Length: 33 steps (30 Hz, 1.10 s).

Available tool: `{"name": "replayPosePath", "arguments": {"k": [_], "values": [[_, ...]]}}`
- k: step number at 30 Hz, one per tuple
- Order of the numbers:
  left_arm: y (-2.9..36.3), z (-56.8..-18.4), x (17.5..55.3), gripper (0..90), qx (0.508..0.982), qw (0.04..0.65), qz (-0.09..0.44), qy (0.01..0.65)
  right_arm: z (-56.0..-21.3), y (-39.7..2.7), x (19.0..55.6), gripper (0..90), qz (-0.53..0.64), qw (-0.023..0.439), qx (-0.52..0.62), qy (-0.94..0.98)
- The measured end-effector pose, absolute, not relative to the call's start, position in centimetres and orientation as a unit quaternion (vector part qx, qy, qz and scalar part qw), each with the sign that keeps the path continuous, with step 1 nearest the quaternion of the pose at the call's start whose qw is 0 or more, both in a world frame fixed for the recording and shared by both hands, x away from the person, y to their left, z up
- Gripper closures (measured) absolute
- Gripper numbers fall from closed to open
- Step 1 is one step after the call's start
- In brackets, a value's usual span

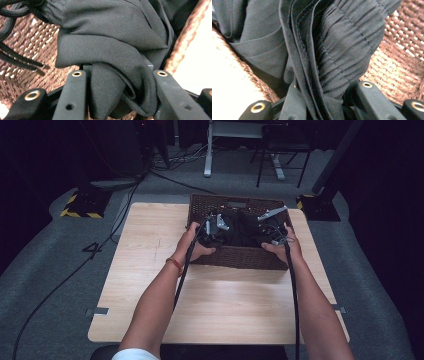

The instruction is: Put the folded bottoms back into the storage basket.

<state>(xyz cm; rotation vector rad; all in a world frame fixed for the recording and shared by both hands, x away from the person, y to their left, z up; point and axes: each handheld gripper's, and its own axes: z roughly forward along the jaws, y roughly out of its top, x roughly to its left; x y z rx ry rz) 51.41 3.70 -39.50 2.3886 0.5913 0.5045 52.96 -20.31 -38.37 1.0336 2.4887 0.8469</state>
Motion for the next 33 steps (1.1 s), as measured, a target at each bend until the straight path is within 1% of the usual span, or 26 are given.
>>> {"name": "replayPosePath", "arguments": {"k": [4, 5, 6, 10, 12, 13, 14, 15, 18, 20, 28, 31, 33], "values": [[4.2, -39.7, 51.5, 61.2, 0.899, 0.319, 0.181, 0.240, -38.7, -20.3, 53.0, 70.2, 0.286, 0.157, 0.365, 0.872], [4.3, -39.8, 51.5, 58.5, 0.898, 0.319, 0.180, 0.243, -38.9, -20.4, 53.0, 68.8, 0.284, 0.157, 0.369, 0.871], [4.4, -39.8, 51.5, 58.5, 0.896, 0.321, 0.179, 0.248, -38.9, -20.4, 53.0, 68.8, 0.284, 0.157, 0.369, 0.871], [4.8, -39.8, 51.7, 52.0, 0.887, 0.326, 0.172, 0.277, -39.5, -20.8, 53.1, 62.0, 0.277, 0.152, 0.384, 0.868], [4.8, -39.8, 51.7, 47.8, 0.887, 0.325, 0.174, 0.279, -39.7, -20.9, 53.1, 58.2, 0.273, 0.156, 0.390, 0.866], [4.8, -39.8, 51.7, 47.8, 0.884, 0.326, 0.177, 0.285, -39.7, -20.9, 53.1, 58.2, 0.273, 0.156, 0.390, 0.866], [4.9, -39.9, 51.8, 45.6, 0.881, 0.325, 0.179, 0.292, -39.9, -21.0, 53.1, 54.0, 0.270, 0.159, 0.398, 0.862], [4.9, -39.9, 51.8, 44.8, 0.881, 0.325, 0.179, 0.292, -39.9, -21.0, 53.1, 54.0, 0.270, 0.159, 0.398, 0.862], [5.2, -39.9, 51.9, 44.1, 0.880, 0.329, 0.175, 0.296, -40.0, -21.3, 53.1, 52.1, 0.277, 0.162, 0.402, 0.858], [5.2, -39.8, 51.9, 44.7, 0.877, 0.334, 0.174, 0.297, -40.2, -21.3, 53.1, 52.2, 0.278, 0.153, 0.401, 0.859], [4.8, -39.9, 51.9, 44.8, 0.880, 0.329, 0.175, 0.293, -40.3, -21.4, 53.0, 50.7, 0.280, 0.156, 0.406, 0.856], [5.0, -39.9, 52.0, 41.2, 0.878, 0.328, 0.172, 0.302, -40.3, -21.5, 53.1, 47.9, 0.279, 0.158, 0.406, 0.856], [5.0, -39.9, 52.1, 40.5, 0.877, 0.329, 0.173, 0.305, -40.2, -21.5, 53.1, 47.5, 0.276, 0.161, 0.407, 0.856]]}}
